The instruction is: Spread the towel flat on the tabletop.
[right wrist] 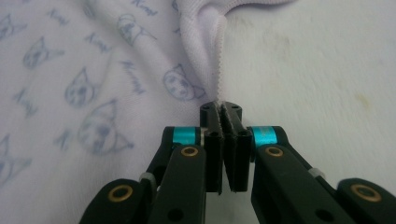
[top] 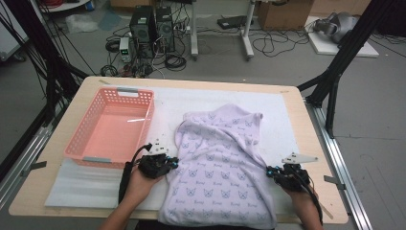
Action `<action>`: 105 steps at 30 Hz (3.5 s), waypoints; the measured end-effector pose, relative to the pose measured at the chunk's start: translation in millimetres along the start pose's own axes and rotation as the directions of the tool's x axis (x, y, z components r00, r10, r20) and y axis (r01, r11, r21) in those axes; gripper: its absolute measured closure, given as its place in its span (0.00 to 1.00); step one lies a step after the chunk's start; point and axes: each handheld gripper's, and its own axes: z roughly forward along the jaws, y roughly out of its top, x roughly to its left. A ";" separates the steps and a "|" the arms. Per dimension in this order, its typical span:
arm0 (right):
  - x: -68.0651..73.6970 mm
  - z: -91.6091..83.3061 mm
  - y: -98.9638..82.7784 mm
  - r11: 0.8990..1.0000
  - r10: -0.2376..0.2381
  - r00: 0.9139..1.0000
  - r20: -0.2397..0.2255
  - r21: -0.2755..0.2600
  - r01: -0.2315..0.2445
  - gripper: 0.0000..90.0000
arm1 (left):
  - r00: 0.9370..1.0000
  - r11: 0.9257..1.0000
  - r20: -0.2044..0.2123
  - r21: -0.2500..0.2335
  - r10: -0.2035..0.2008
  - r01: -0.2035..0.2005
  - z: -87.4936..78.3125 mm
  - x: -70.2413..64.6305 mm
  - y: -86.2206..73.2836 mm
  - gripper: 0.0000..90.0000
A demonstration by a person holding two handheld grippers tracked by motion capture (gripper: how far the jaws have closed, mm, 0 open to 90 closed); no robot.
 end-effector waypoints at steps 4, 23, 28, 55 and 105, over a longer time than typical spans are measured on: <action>2.8 -21.4 -18.0 0.999 0.014 0.998 -0.053 0.036 -0.012 0.97 | 0.997 0.998 0.057 0.039 0.042 -0.044 -17.7 -13.4 -11.7 0.96; -0.9 2.2 18.7 0.992 0.047 0.997 0.064 -0.122 -0.039 0.52 | 0.997 0.991 -0.066 -0.124 -0.050 0.042 20.9 18.4 28.5 0.56; -8.4 31.7 28.5 0.997 0.051 0.996 0.070 -0.054 -0.047 0.64 | 0.995 0.991 -0.098 -0.132 -0.029 0.016 42.4 22.8 36.1 0.62; 14.5 -37.5 -12.8 0.997 -0.015 1.000 -0.006 -0.079 0.015 0.53 | 0.997 0.994 -0.034 -0.089 -0.066 0.063 -10.5 1.6 4.4 0.58; -63.2 92.2 101.7 0.989 0.150 0.979 0.136 -0.003 -0.151 0.58 | 0.953 0.996 -0.295 -0.070 -0.066 0.047 78.8 66.1 68.2 0.76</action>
